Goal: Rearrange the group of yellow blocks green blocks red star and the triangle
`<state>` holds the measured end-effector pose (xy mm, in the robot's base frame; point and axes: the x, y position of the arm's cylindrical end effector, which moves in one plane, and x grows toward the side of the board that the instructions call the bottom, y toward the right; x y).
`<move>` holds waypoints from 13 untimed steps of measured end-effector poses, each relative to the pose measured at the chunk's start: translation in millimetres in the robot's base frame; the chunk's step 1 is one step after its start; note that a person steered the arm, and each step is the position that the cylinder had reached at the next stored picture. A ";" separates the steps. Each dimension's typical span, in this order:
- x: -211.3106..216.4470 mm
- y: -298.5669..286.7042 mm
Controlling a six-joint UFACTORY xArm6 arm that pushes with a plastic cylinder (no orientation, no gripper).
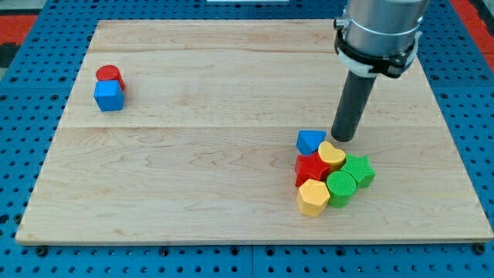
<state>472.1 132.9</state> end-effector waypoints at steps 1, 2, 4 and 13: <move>19.3 -18.8; 33.8 -37.0; -29.4 -0.4; -74.2 -26.0</move>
<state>397.9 106.9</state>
